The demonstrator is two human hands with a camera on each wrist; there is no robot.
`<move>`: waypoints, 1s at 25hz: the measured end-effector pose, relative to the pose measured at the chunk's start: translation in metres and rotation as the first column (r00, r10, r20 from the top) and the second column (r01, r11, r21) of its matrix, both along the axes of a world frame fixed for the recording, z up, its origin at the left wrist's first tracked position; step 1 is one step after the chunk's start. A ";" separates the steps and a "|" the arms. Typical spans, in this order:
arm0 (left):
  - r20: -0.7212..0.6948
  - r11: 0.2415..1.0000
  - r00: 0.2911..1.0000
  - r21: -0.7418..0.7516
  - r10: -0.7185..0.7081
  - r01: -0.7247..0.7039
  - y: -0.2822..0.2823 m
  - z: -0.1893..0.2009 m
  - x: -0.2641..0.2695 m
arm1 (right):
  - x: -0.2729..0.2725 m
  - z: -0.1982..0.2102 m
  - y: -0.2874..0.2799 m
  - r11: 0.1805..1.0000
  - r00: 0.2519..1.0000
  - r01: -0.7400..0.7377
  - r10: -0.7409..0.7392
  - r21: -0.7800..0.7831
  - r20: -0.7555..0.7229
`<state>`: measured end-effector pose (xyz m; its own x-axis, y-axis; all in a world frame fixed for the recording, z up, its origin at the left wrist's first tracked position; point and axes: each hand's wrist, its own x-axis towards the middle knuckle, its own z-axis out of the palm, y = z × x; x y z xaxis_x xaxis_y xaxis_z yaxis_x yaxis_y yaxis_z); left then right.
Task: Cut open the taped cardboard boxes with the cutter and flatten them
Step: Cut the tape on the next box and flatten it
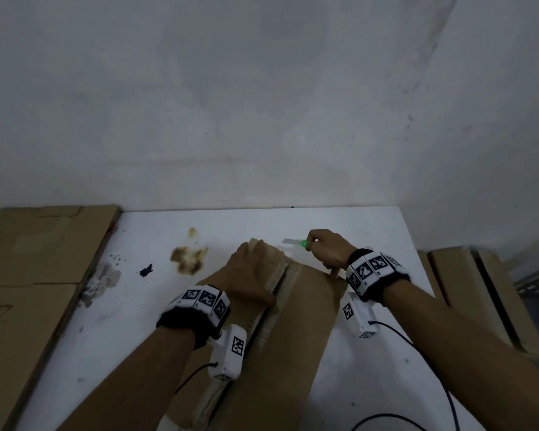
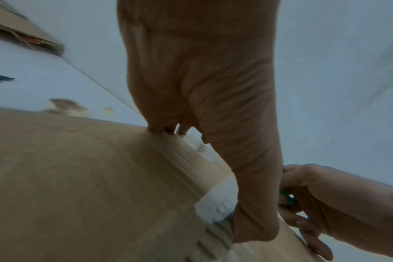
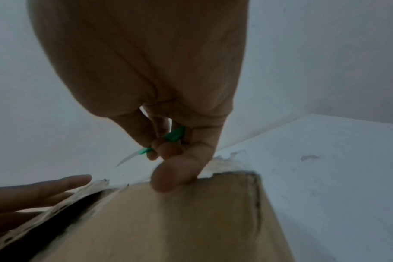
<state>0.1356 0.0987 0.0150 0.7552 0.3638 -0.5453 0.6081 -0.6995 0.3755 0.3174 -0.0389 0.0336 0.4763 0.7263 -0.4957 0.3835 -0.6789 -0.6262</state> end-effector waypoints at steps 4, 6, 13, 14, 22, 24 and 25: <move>-0.013 1.000 1.000 -0.007 0.011 -0.011 0.003 0.003 0.003 | -0.003 -0.005 0.007 0.999 0.999 -0.039 0.039 -0.013 -0.002; -0.009 1.000 1.000 -0.013 0.024 -0.024 0.004 0.005 0.004 | -0.005 -0.006 0.010 0.997 0.997 -0.076 0.076 -0.024 0.013; -0.181 0.993 0.982 0.098 -0.046 0.065 0.005 0.014 0.027 | -0.003 -0.006 0.005 0.998 0.997 -0.068 0.068 -0.012 -0.030; -0.192 0.992 0.980 0.103 -0.048 0.069 0.005 0.012 0.030 | -0.002 -0.005 0.004 0.997 0.997 -0.074 0.073 -0.024 -0.035; -0.152 0.992 0.987 0.107 -0.048 0.065 0.000 0.010 0.027 | 0.000 -0.007 0.010 0.996 0.996 -0.086 0.086 0.018 -0.002; -0.143 0.991 0.988 0.118 -0.051 0.068 -0.001 0.010 0.027 | -0.001 -0.004 0.011 0.994 0.994 -0.109 0.109 0.025 -0.003; -0.139 0.990 0.989 0.122 -0.052 0.069 -0.002 0.010 0.027 | 0.000 -0.003 0.011 0.993 0.994 -0.113 0.113 0.027 -0.008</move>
<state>0.1626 0.0969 0.0254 0.7004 0.3919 -0.5965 0.6024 -0.7729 0.1996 0.3172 -0.0279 0.0302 0.3861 0.7879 -0.4797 0.4507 -0.6149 -0.6471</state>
